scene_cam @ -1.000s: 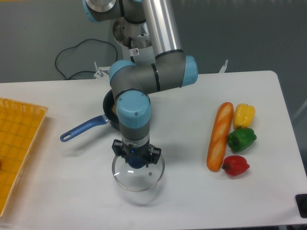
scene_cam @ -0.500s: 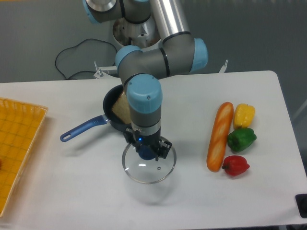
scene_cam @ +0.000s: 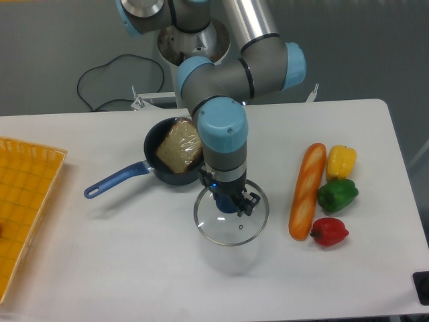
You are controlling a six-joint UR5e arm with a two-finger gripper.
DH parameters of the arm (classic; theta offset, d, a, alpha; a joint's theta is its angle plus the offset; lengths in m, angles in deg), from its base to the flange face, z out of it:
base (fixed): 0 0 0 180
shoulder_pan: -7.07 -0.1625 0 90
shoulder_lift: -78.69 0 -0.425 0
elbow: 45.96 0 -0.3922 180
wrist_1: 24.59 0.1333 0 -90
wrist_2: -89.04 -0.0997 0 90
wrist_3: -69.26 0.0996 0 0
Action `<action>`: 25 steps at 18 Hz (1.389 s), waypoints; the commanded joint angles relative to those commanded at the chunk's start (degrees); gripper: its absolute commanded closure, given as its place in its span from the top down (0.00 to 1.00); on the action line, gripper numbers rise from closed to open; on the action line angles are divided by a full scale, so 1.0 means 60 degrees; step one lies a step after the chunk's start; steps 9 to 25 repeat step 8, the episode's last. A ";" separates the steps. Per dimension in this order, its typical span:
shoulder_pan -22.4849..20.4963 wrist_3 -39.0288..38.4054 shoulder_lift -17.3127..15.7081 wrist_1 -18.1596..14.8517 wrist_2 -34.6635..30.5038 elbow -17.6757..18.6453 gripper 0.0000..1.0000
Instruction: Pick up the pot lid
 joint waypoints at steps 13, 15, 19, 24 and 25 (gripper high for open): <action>-0.0147 0.0192 -0.0089 -0.0323 0.0015 -0.0015 0.40; -0.0147 0.0192 -0.0089 -0.0323 0.0015 -0.0015 0.40; -0.0147 0.0192 -0.0089 -0.0323 0.0015 -0.0015 0.40; -0.0147 0.0192 -0.0089 -0.0323 0.0015 -0.0015 0.40; -0.0147 0.0192 -0.0089 -0.0323 0.0015 -0.0015 0.40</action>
